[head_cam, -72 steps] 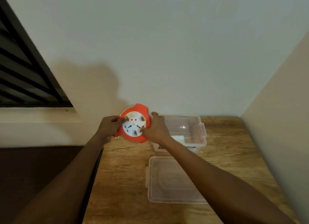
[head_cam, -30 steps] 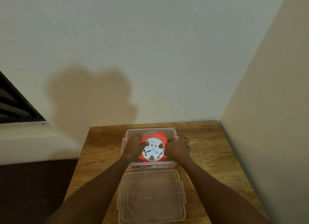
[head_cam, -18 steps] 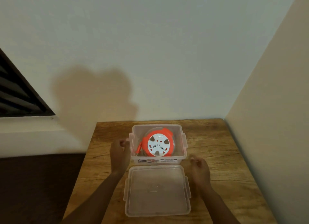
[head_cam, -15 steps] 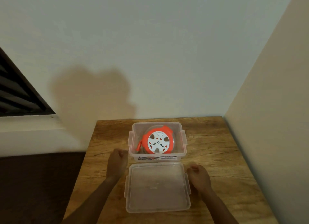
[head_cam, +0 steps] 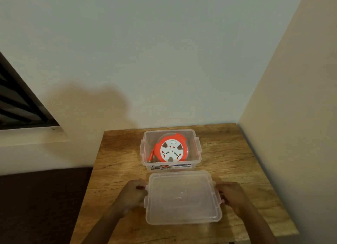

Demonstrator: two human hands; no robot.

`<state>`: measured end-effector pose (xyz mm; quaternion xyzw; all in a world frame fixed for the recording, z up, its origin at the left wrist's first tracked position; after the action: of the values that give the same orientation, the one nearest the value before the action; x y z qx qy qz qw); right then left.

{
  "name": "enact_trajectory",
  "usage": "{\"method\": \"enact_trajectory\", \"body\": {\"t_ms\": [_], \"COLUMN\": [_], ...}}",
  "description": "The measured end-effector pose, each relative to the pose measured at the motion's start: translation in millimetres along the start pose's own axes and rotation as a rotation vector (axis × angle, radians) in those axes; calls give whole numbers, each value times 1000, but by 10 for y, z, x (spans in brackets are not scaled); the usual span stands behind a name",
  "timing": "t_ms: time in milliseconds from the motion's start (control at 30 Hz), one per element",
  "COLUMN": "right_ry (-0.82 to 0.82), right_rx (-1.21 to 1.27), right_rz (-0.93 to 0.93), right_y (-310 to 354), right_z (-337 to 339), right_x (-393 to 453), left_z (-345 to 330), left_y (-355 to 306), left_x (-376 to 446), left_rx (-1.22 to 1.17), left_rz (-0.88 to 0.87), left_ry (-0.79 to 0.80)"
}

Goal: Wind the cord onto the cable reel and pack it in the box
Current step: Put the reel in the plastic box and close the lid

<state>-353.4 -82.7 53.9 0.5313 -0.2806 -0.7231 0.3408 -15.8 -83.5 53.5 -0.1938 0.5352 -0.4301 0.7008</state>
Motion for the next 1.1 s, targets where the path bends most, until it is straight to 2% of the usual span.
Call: {"method": "enact_trajectory", "body": {"t_ms": [100, 233, 533, 700, 833, 967, 1100], "right_ry": [93, 132, 76, 65, 40, -1, 17], "right_rx": [77, 147, 233, 297, 515, 692, 499], "right_rz": [-7, 48, 154, 207, 207, 215, 263], "right_y": [174, 450, 1131, 1523, 1741, 1833, 1741], "right_z": [270, 437, 369, 182, 16, -63, -126], "right_x": [-119, -229, 217, 410, 430, 407, 538], "left_z": [95, 247, 624, 713, 726, 693, 661], "left_y": [-212, -504, -1135, -1359, -1413, -1377, -1282], "left_x": [-178, -294, 82, 456, 635, 676, 717], "left_rx": [-100, -175, -353, -426, -586, -813, -813], "left_rz": [-59, -158, -282, -260, -288, -300, -234], "left_ry": [52, 93, -74, -197, -341, -327, -336]}}
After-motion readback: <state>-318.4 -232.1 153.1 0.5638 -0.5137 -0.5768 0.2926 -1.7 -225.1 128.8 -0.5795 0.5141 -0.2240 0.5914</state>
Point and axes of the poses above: each hand's wrist, its own x-axis towards the middle knuckle, its own z-axis out of the back of the hand, y = z × x, the point moved 1 cm from there along x, towards the middle knuckle
